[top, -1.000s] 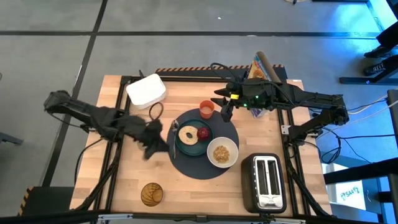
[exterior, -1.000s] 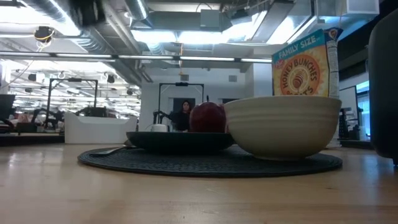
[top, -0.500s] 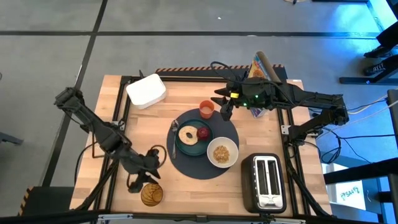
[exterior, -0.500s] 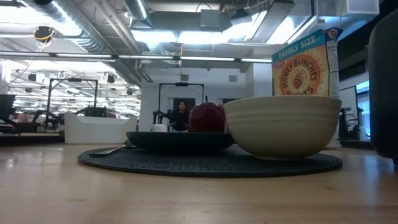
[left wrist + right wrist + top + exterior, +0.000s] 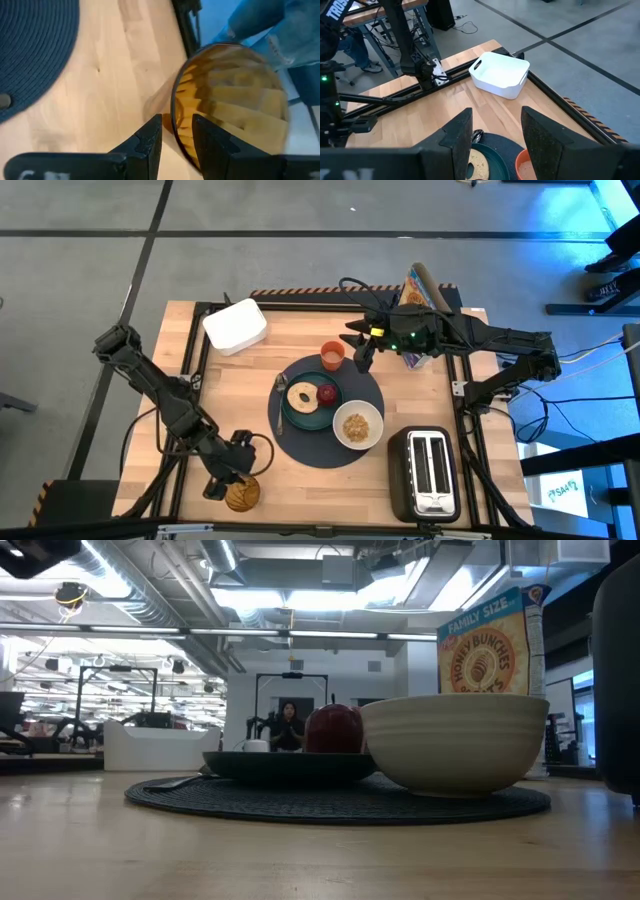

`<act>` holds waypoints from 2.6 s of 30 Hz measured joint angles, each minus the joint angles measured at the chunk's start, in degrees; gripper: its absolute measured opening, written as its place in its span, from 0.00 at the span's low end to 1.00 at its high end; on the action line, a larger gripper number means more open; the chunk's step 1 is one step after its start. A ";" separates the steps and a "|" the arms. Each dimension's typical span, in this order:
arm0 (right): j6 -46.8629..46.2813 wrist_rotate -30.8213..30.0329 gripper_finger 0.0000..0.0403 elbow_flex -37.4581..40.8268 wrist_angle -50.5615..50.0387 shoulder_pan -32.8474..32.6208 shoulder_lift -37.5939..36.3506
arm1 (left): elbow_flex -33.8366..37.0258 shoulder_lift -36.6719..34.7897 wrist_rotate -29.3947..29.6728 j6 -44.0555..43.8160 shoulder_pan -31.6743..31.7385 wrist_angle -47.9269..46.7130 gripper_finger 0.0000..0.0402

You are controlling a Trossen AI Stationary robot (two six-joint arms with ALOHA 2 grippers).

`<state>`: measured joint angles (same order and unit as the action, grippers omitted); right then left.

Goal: Arrange a breakfast setting
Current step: Adjust the yellow cup, then return to Home Position

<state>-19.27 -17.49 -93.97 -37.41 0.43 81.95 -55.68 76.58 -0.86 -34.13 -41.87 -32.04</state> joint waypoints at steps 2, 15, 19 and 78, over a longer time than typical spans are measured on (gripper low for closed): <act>0.00 0.04 0.39 0.00 0.00 0.00 0.00 | 0.00 0.34 0.15 0.10 0.02 -0.87 0.25; -0.69 -0.30 0.39 0.00 0.02 -0.01 0.00 | -6.37 -0.14 0.34 2.75 0.56 -25.75 0.03; -0.68 -0.48 0.39 0.00 0.04 0.00 0.00 | -9.58 -0.38 -0.63 4.75 1.29 -36.51 0.02; 13.85 10.38 0.09 0.39 4.92 -5.31 -2.60 | -14.01 -20.92 36.30 19.52 9.12 -9.63 0.24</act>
<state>-5.42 -7.11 -93.58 -32.49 -4.88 79.35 -69.69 55.66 35.44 -14.61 -32.75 -41.68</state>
